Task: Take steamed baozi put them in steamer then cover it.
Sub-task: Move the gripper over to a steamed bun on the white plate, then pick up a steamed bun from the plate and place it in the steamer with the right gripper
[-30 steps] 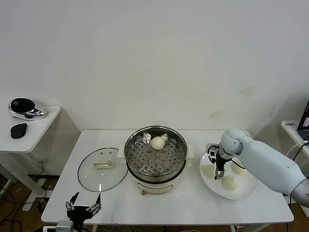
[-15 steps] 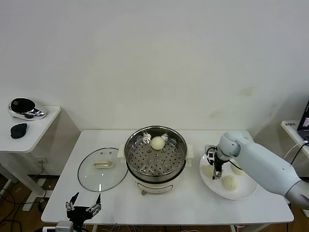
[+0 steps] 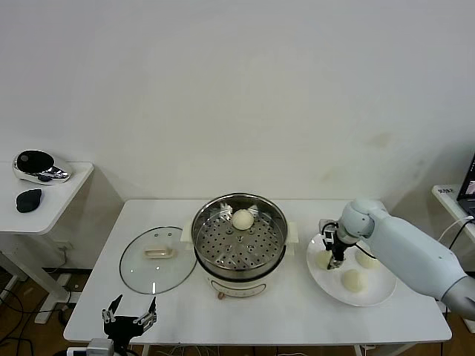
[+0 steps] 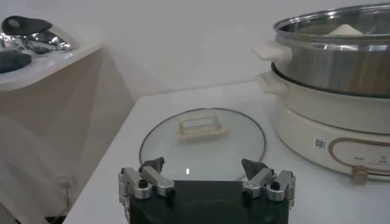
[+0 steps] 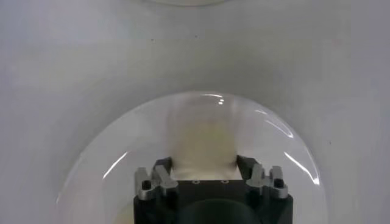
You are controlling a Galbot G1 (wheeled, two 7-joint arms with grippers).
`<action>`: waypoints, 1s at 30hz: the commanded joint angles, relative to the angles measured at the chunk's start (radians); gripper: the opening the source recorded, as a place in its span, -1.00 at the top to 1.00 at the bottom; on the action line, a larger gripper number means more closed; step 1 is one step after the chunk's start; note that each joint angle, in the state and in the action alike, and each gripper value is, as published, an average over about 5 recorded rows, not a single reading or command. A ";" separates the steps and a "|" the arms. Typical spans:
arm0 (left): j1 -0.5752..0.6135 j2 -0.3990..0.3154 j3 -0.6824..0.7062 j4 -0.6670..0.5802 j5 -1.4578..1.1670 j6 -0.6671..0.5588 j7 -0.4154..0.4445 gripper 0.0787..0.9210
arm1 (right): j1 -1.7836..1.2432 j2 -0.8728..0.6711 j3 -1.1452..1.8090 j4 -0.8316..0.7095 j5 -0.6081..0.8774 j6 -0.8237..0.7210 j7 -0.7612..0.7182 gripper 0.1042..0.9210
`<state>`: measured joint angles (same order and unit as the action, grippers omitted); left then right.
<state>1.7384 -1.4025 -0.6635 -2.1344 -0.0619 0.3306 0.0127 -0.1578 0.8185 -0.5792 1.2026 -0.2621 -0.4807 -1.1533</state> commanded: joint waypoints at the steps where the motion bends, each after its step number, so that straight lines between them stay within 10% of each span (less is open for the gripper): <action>1: -0.001 0.000 0.001 0.000 0.001 0.000 0.000 -0.77 | 0.013 -0.018 0.006 0.013 0.011 0.000 0.001 -0.10; 13: -0.021 0.000 0.009 -0.006 0.029 0.025 -0.008 -0.77 | 0.559 -0.168 -0.363 0.326 0.384 -0.122 -0.075 -0.10; 30: -0.003 0.021 -0.007 -0.052 0.026 0.039 -0.018 -0.77 | 0.836 0.296 -0.561 0.202 0.684 -0.233 -0.069 -0.10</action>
<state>1.7351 -1.3842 -0.6687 -2.1783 -0.0375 0.3687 -0.0051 0.5689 0.9600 -1.0561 1.4279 0.3086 -0.6820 -1.2169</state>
